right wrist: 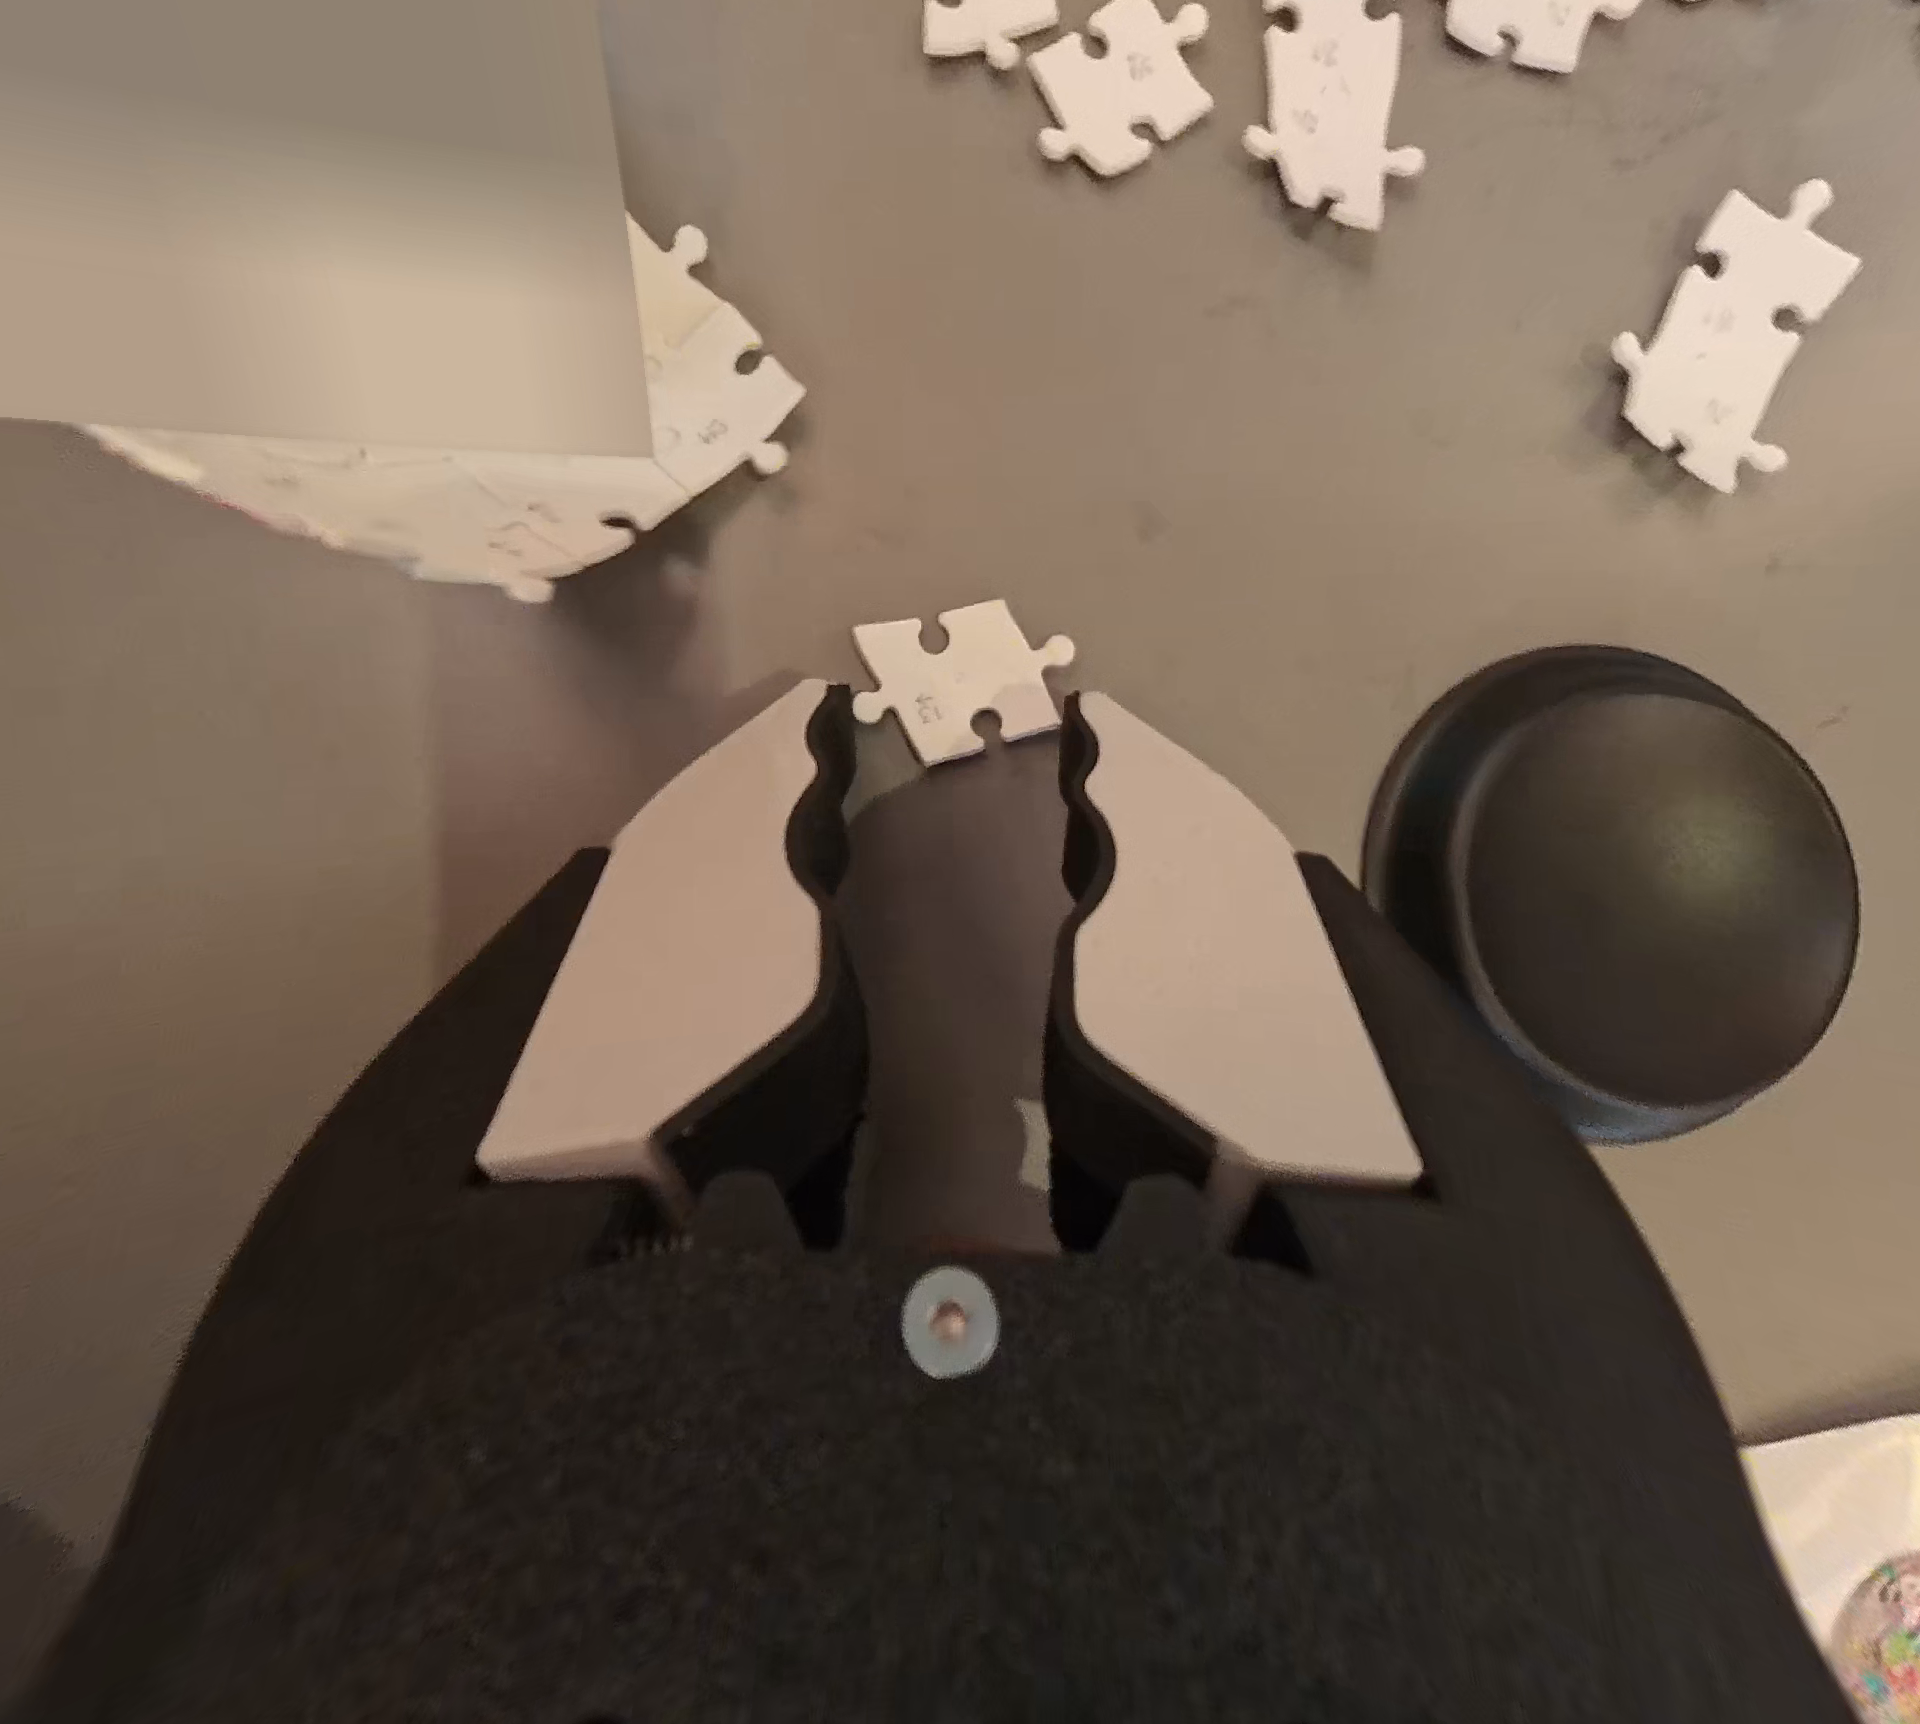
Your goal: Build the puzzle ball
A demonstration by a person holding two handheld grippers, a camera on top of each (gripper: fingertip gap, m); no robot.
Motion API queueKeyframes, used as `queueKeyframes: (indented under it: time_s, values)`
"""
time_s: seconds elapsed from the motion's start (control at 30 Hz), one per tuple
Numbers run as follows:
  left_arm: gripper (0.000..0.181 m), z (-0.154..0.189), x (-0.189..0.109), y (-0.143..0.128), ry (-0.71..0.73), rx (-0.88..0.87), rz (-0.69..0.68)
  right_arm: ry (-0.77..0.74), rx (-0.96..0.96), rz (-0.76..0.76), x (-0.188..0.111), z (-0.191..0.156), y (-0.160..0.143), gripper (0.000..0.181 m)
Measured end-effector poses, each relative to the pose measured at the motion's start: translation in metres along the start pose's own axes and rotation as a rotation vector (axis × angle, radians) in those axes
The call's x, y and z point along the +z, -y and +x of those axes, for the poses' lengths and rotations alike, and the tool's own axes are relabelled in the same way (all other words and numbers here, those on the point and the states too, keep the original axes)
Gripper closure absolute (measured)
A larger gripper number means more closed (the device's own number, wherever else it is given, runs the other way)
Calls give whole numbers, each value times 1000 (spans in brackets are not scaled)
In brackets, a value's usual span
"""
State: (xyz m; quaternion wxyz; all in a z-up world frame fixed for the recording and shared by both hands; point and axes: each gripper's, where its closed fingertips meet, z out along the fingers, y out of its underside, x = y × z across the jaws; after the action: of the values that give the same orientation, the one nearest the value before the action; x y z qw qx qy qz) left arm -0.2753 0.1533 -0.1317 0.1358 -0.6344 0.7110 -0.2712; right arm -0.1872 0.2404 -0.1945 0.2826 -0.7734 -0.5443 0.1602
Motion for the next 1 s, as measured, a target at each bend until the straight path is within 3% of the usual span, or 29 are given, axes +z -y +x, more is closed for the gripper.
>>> queueKeyframes:
  time_s: [0.17,0.37,1.0]
  values:
    - [179,6,-3,-1,-46,23,-56,102,-129,94,-5,-22,26,144]
    - [179,9,-4,-5,-83,44,-120,227,-225,73,5,-41,31,144]
    - [179,6,-9,-7,-141,71,-213,177,-320,1,18,-38,30,143]
